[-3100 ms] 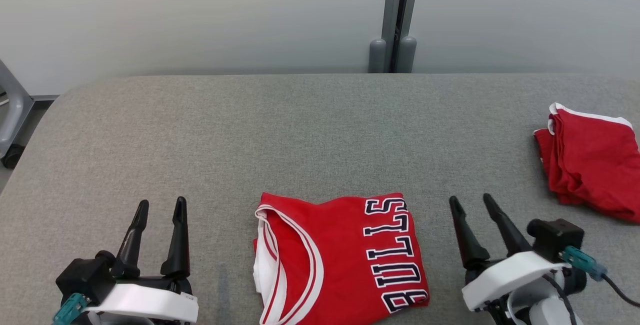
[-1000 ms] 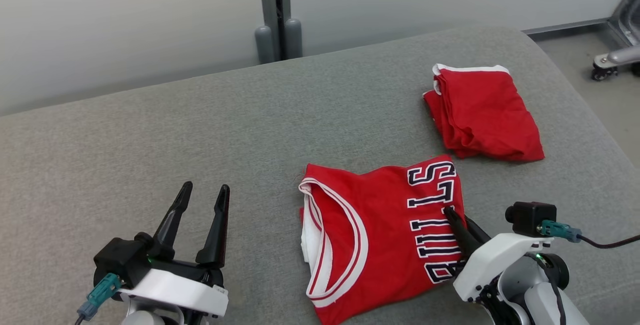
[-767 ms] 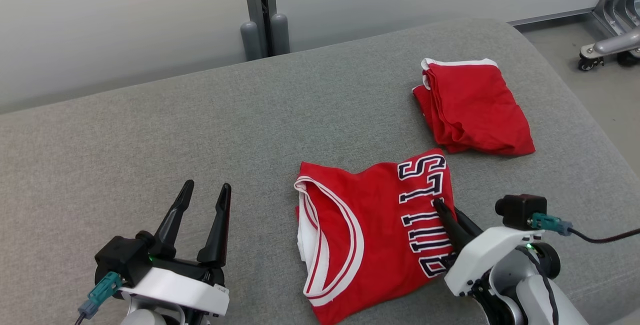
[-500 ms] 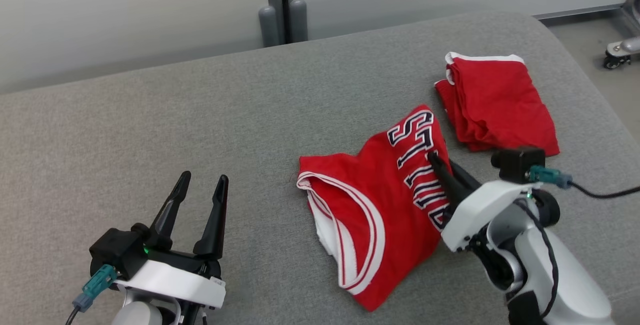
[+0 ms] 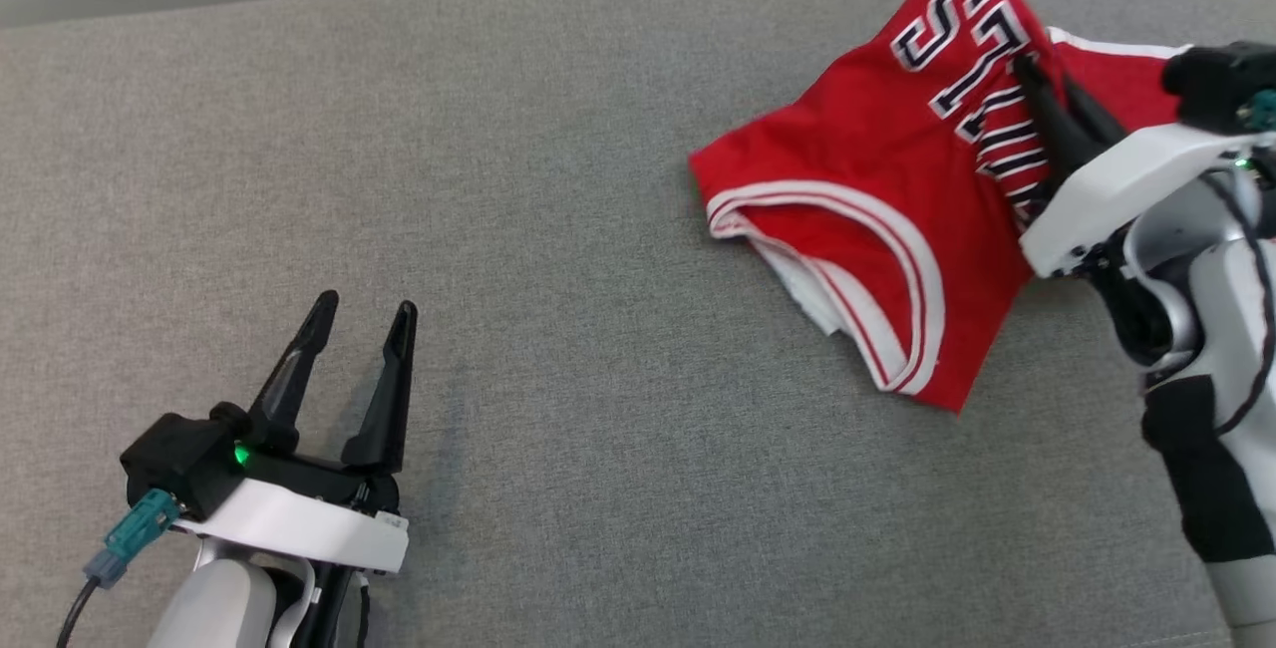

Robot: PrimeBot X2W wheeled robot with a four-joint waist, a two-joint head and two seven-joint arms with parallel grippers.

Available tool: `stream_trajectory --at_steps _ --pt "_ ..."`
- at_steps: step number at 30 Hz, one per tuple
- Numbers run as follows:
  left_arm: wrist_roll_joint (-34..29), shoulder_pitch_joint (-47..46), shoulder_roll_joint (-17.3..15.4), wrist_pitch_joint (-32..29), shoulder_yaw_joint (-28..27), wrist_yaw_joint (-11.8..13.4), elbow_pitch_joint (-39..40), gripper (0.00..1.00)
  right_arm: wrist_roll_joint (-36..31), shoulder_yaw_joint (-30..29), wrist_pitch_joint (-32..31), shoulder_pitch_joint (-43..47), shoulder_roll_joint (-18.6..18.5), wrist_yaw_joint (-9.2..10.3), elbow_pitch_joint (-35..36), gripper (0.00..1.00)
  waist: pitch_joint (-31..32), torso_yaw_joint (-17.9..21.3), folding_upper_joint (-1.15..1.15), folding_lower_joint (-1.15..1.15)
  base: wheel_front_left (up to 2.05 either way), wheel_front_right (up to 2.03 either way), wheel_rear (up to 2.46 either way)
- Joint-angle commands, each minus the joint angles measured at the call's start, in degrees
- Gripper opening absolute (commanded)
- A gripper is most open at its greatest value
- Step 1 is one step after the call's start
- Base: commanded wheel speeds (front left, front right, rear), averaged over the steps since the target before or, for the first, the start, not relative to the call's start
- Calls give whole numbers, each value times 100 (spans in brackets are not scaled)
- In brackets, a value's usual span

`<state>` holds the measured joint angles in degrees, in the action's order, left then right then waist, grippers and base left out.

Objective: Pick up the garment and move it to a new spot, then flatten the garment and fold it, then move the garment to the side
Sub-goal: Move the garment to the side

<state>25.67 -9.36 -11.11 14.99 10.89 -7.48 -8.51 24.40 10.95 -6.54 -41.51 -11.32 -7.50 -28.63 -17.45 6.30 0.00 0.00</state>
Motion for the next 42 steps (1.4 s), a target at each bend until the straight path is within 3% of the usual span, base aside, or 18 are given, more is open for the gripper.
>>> stream_trajectory --at_steps 1,12,20,37,38,39,42 --pt "38 -125 -50 23 -14 -5 27 100 -34 -60 9 -69 -73 1 22 0 -132 -70 0 0 0 0 0" --pt "70 -174 -316 23 -24 -5 147 100 -608 -1930 -826 409 62 0 1036 0 -503 -36 0 0 0 0 0" --pt "83 -226 -432 23 11 -5 220 100 -1337 -2670 -1197 621 398 0 1743 0 -704 68 0 0 0 0 0" --pt "193 -500 -530 23 99 -5 239 100 -4031 -3705 -506 -286 695 1 536 0 -1054 -112 0 0 0 0 0" --pt "197 -516 -513 23 111 -5 228 100 -4170 -3795 -459 -322 703 1 436 42 -1024 -128 0 0 0 0 0" --pt "197 -522 -500 23 113 -5 210 100 -4268 -3861 -406 -351 722 1 349 96 -987 -142 0 0 0 0 0" --pt "200 -499 -459 23 112 -5 167 100 -4448 -3948 -295 -381 756 1 165 100 -883 -156 0 0 0 0 0"
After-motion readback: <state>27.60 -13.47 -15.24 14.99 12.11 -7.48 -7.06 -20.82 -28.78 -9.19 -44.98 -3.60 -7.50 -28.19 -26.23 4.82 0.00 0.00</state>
